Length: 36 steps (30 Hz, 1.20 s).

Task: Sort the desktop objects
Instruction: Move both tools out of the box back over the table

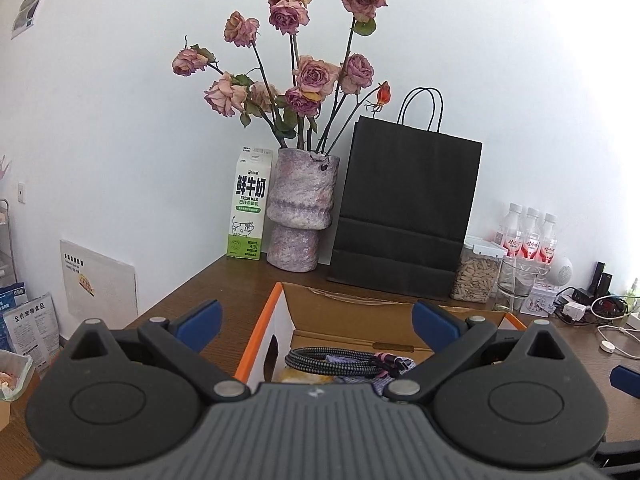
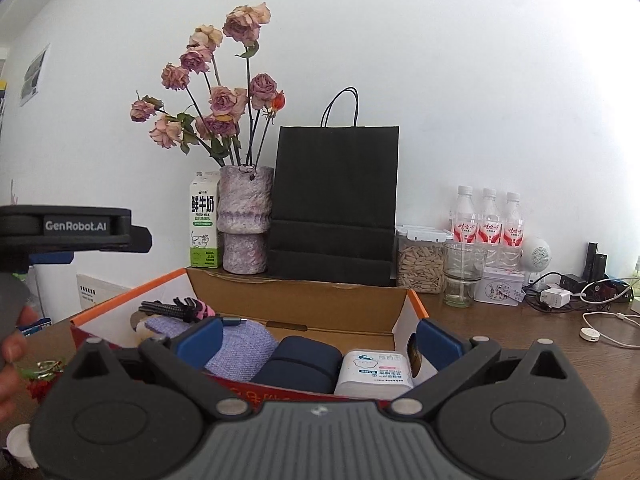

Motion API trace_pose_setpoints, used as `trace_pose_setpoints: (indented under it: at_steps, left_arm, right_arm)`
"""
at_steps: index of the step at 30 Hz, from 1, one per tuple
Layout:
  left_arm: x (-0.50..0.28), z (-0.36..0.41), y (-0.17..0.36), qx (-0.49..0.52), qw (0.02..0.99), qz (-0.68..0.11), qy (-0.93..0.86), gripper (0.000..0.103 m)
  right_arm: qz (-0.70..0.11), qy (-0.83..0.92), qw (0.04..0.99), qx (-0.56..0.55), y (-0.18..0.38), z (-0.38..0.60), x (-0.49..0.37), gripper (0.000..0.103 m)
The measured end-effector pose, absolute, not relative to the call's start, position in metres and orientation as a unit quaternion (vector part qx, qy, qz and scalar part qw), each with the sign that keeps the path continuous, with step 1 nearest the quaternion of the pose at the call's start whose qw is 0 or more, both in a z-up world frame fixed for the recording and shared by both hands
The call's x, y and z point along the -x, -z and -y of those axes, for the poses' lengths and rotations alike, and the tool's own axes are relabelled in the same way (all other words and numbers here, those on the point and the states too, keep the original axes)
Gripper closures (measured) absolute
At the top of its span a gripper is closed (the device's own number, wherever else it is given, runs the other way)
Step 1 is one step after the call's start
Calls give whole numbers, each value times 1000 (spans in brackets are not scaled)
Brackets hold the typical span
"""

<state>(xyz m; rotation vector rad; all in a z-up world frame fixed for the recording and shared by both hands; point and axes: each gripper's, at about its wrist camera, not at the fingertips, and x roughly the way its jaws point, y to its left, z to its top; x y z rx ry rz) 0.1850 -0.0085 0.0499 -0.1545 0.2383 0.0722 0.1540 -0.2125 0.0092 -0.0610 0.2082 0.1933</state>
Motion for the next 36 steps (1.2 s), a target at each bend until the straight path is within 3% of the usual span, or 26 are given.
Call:
trace_pose_setpoints:
  at_steps: [12, 36]
  left_arm:
    - [-137, -28, -50, 55, 986, -153, -45, 0]
    - [-63, -29, 27, 10, 944, -328, -15, 0]
  right_arm:
    - [-137, -108, 984, 46, -5, 213, -106, 0]
    - [-246, -134, 959, 40, 41, 209, -56, 0]
